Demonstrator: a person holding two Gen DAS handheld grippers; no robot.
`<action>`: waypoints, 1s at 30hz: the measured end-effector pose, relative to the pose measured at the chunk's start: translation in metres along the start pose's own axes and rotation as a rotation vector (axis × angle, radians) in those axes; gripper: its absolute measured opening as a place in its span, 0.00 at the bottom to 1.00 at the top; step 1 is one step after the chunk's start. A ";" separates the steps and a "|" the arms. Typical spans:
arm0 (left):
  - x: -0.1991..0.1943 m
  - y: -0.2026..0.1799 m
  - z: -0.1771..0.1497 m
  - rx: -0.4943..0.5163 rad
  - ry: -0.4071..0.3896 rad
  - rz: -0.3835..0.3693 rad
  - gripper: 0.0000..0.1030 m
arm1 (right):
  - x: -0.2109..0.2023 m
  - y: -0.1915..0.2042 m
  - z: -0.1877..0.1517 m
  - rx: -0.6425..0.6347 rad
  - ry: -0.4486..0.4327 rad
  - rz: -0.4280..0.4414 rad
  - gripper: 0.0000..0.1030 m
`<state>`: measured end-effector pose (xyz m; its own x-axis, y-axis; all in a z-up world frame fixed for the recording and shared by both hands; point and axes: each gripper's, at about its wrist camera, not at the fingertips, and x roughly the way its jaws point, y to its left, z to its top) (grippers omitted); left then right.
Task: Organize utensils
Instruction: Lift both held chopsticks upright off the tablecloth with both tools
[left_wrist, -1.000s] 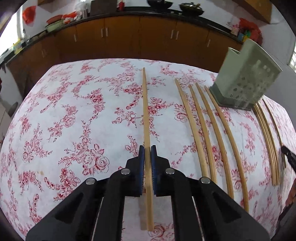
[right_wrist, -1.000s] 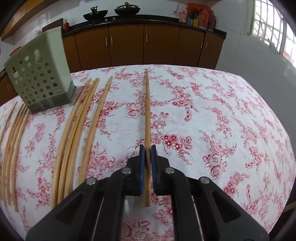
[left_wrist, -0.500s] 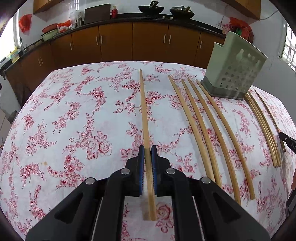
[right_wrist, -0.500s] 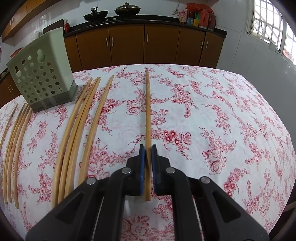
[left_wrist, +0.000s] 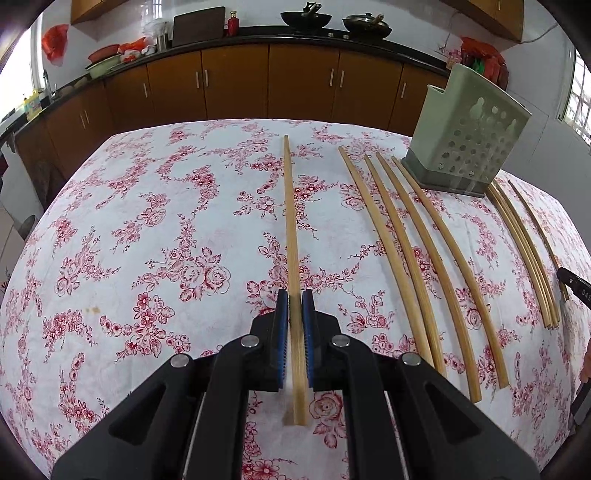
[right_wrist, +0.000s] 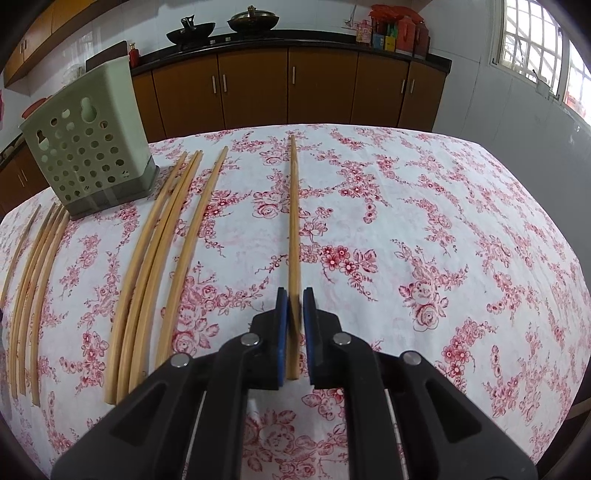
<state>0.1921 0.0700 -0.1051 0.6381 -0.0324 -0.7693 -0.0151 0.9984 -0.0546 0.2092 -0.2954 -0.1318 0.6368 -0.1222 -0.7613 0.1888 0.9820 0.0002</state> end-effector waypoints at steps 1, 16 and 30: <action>0.000 0.000 0.000 0.001 0.000 0.001 0.09 | 0.000 0.000 0.000 -0.001 0.000 -0.001 0.11; -0.006 -0.005 -0.008 0.012 0.003 0.041 0.07 | -0.005 -0.002 -0.003 0.000 0.001 0.032 0.08; -0.054 -0.002 0.017 -0.008 -0.090 0.005 0.07 | -0.073 -0.016 0.021 0.024 -0.184 0.081 0.07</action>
<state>0.1706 0.0710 -0.0524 0.7048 -0.0232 -0.7090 -0.0237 0.9981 -0.0563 0.1750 -0.3054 -0.0626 0.7759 -0.0693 -0.6271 0.1479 0.9862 0.0741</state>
